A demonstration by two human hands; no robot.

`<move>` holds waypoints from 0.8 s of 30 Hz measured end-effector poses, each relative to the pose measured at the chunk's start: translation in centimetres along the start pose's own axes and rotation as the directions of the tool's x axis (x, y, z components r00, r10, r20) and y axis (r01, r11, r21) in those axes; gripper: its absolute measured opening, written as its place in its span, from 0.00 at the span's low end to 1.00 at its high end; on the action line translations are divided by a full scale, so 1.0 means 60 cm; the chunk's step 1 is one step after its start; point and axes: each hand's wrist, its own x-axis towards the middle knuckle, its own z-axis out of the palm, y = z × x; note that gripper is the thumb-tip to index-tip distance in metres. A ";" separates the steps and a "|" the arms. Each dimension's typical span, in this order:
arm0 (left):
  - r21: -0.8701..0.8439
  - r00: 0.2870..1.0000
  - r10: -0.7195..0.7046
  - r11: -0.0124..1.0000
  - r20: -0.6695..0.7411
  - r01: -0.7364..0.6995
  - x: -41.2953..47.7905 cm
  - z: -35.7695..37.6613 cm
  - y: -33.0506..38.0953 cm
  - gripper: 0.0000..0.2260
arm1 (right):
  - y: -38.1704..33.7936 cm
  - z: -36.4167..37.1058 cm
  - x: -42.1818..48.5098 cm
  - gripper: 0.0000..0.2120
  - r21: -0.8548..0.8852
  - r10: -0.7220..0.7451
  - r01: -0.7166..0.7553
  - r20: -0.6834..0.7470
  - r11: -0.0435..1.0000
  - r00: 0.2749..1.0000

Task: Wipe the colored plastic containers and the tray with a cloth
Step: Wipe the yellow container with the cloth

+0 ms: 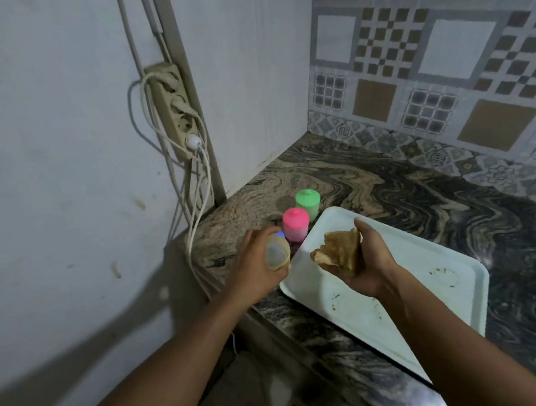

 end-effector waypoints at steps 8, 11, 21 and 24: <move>-0.055 0.963 -0.243 0.970 -0.114 0.239 -0.069 0.024 -0.052 0.37 | 0.065 0.001 -0.010 0.13 -0.150 0.089 -0.071 0.119 0.986 0.989; -0.066 0.944 -0.310 0.950 -0.112 0.304 -0.061 0.039 -0.057 0.35 | 0.074 -0.002 -0.004 0.13 -0.277 0.085 -0.069 0.047 0.958 0.995; 0.033 0.962 -0.231 0.971 -0.142 0.238 -0.054 0.045 -0.054 0.40 | 0.049 -0.031 0.001 0.11 -0.352 0.029 -0.046 -0.054 0.935 0.998; 0.185 0.966 -0.031 0.980 -0.257 0.081 -0.051 0.040 -0.024 0.32 | 0.021 -0.051 -0.017 0.13 -0.272 0.008 -0.031 -0.086 0.962 0.996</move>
